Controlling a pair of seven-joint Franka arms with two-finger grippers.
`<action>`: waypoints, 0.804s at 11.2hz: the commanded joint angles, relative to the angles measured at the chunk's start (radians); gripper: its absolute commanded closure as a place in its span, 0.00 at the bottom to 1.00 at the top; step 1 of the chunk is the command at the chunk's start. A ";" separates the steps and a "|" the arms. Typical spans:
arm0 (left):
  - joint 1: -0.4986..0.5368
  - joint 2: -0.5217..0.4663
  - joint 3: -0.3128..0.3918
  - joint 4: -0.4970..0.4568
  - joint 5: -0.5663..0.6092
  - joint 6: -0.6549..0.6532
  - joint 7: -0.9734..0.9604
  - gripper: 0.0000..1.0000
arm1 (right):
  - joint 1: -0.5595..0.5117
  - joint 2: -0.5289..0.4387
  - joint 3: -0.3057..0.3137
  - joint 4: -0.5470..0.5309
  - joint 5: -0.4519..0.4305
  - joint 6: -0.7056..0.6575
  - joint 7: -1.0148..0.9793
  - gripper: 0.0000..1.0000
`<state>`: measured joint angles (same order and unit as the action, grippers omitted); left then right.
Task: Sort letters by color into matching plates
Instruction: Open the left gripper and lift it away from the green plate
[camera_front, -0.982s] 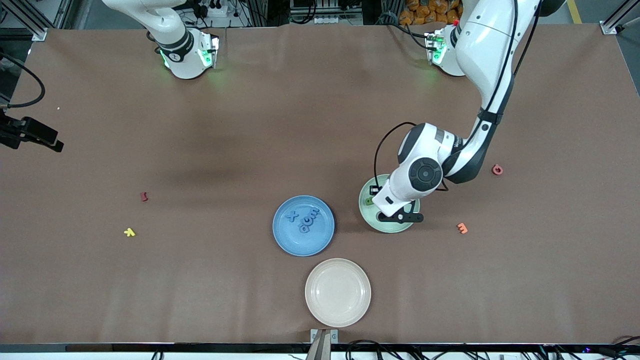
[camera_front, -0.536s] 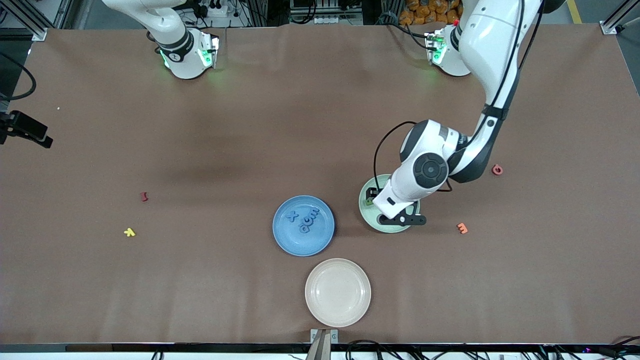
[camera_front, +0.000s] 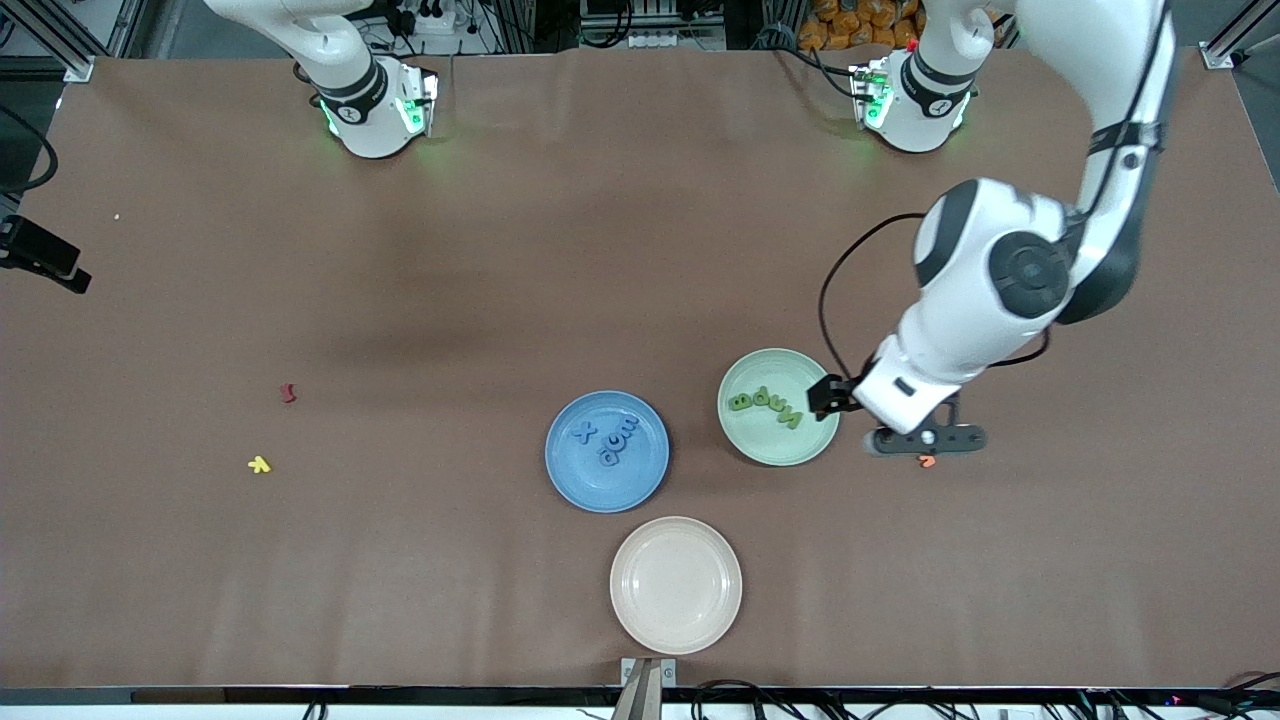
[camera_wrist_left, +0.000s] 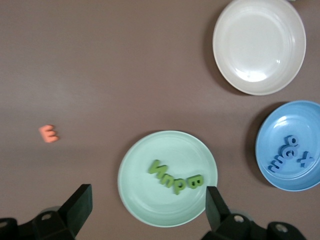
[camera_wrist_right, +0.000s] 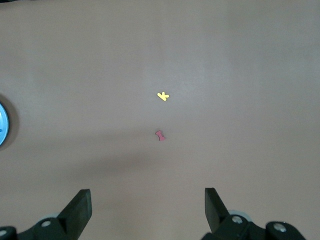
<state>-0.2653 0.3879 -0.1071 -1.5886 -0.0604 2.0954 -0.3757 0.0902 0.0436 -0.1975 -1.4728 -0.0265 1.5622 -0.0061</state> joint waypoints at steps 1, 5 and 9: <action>0.084 -0.127 -0.014 -0.022 0.027 -0.087 0.076 0.00 | -0.004 -0.005 0.001 0.006 -0.016 -0.004 0.008 0.00; 0.136 -0.233 0.039 0.004 0.030 -0.242 0.227 0.00 | -0.064 -0.005 0.045 0.009 -0.001 0.001 0.003 0.00; 0.165 -0.238 0.079 0.019 0.027 -0.270 0.259 0.00 | -0.101 -0.007 0.088 0.009 0.000 0.001 0.003 0.00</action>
<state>-0.1227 0.1435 -0.0312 -1.5759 -0.0584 1.8424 -0.1398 0.0374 0.0436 -0.1603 -1.4702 -0.0257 1.5661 -0.0065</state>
